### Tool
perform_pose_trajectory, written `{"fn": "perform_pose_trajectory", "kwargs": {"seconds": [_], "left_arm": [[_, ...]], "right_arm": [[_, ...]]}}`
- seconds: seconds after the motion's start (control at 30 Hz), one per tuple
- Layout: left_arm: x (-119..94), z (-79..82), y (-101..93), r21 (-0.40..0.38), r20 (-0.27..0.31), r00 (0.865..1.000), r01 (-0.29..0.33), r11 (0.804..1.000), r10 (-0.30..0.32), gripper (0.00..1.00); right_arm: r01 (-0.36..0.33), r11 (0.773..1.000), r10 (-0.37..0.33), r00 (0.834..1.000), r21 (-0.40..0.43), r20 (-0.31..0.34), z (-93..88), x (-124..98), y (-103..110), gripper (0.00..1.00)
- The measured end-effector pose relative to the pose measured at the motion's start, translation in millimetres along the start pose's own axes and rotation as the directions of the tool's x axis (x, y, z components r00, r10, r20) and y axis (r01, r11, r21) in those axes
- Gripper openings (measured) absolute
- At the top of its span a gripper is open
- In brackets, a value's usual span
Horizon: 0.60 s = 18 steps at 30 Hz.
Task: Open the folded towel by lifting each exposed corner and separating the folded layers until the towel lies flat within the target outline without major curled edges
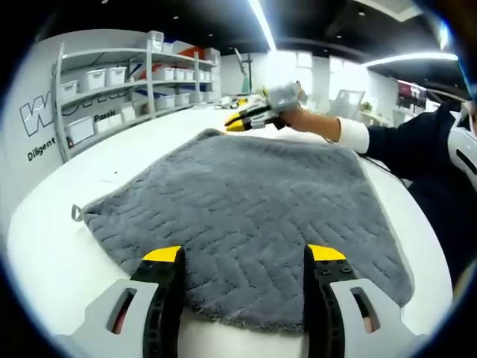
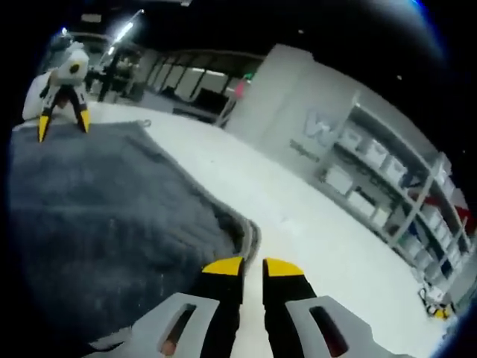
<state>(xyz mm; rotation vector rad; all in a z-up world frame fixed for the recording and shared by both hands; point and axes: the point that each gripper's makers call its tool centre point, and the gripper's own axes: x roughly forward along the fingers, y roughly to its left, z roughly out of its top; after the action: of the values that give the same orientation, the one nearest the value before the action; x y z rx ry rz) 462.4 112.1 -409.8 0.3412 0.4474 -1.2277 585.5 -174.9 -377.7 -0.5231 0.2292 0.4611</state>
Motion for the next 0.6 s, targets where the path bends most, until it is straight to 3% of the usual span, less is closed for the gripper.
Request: {"fn": "perform_pose_trajectory", "kwargs": {"seconds": [0.17, 0.23, 0.33, 0.37, 0.47, 0.6], "left_arm": [[1.9, 1.2, -3.1, -0.001, 0.002, 1.0, -0.001, 1.0, 0.001, 0.64], [2.1, 1.5, -3.4, -0.002, 0.006, 1.0, 0.0, 1.0, 0.0, 0.64], [1.9, 1.5, -3.5, -0.002, 0.009, 1.0, 0.0, 1.0, 0.0, 0.64], [1.6, 1.5, -3.5, -0.002, 0.012, 1.0, 0.0, 1.0, 0.0, 0.64], [1.2, 1.4, -3.3, -0.003, 0.016, 1.0, 0.0, 1.0, 0.0, 0.64], [0.7, 1.4, -2.6, -0.002, 0.015, 1.0, -0.002, 1.0, 0.002, 0.64]], "right_arm": [[-0.13, 0.984, 0.126, 0.991, 0.123, 0.033, 5.7, -14.4, 12.9, 0.03], [-0.162, 0.977, 0.158, 0.987, 0.135, 0.042, 8.8, -21.4, 15.5, 0.03], [-0.184, 0.976, 0.182, 0.983, 0.116, 0.029, 8.0, -28.5, 18.4, 0.04], [-0.195, 0.978, 0.194, 0.981, 0.074, 0.021, 6.9, -33.4, 20.2, 0.04], [-0.264, 0.962, 0.264, 0.965, 0.065, 0.01, 4.2, -41.1, 31.6, 0.06], [-0.327, 0.943, 0.325, 0.945, -0.058, -0.04, -8.7, -54.7, 44.9, 0.09]]}}
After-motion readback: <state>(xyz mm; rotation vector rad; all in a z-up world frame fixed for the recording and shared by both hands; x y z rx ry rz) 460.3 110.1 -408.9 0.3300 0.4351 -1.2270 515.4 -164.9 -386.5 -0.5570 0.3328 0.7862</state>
